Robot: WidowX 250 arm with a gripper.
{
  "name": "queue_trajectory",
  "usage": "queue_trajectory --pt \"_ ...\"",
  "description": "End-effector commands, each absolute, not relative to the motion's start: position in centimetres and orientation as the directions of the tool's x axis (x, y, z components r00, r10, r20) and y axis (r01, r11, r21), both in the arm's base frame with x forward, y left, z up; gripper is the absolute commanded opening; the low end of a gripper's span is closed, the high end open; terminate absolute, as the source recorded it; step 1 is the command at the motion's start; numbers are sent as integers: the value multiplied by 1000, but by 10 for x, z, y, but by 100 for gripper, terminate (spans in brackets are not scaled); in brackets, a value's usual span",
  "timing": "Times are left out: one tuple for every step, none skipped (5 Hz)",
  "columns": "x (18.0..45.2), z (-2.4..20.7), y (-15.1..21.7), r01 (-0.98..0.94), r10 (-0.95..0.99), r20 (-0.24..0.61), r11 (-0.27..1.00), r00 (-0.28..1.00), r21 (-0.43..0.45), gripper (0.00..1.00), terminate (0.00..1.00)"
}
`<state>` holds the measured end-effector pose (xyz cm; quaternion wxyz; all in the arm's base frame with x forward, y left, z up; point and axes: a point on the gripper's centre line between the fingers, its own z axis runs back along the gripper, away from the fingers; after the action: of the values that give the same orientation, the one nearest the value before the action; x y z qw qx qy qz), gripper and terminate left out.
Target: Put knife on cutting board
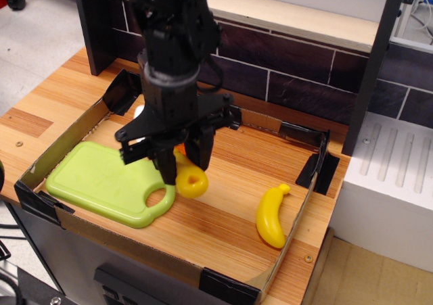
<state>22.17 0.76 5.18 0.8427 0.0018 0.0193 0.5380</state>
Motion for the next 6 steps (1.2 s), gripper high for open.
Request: queue_trajectory --pt "215 41 10 -992 982 -137 126 128 -22 0 0" --pt "210 31 13 -983 976 -122 180 181 -16 0 0" --pt "209 19 23 -980 976 -92 197 197 -11 0 0" --pt "212 12 32 -979 976 -74 205 205 -9 0 0" --pt "212 8 44 -979 977 -60 205 205 1 0 0" --pt "212 7 51 -973 973 -55 228 226 25 100 0"
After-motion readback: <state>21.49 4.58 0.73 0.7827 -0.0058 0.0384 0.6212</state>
